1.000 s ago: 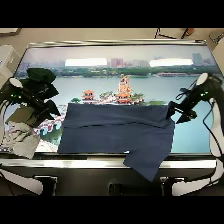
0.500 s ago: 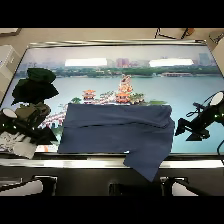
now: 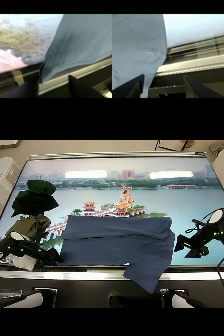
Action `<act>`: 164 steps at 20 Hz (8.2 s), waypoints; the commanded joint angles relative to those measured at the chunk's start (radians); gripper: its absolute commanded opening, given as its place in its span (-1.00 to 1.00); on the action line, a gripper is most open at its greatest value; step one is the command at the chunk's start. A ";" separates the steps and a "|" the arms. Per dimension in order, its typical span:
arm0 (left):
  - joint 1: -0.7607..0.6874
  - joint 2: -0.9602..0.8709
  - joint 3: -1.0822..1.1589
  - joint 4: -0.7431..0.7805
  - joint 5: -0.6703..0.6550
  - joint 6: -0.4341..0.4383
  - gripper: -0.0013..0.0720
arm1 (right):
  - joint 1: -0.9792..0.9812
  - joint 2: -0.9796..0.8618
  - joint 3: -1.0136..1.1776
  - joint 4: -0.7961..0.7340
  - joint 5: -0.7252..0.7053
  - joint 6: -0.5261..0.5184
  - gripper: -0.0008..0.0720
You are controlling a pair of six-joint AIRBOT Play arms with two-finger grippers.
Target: Fold the clothes and pants, and hang the long-sleeved shirts on hangers.
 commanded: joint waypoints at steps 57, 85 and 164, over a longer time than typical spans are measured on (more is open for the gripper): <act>0.012 -0.359 1.000 -0.179 -0.261 -0.224 0.85 | -0.219 -0.575 0.607 0.380 -0.055 -0.106 0.97; -0.441 -0.235 0.933 -0.181 0.082 -0.273 -0.60 | 0.103 -0.534 0.579 0.449 -0.042 -0.118 -0.86; -0.330 -0.170 1.354 -0.157 0.157 -0.334 -0.91 | 0.051 -0.312 0.700 0.716 -0.254 -0.086 -0.86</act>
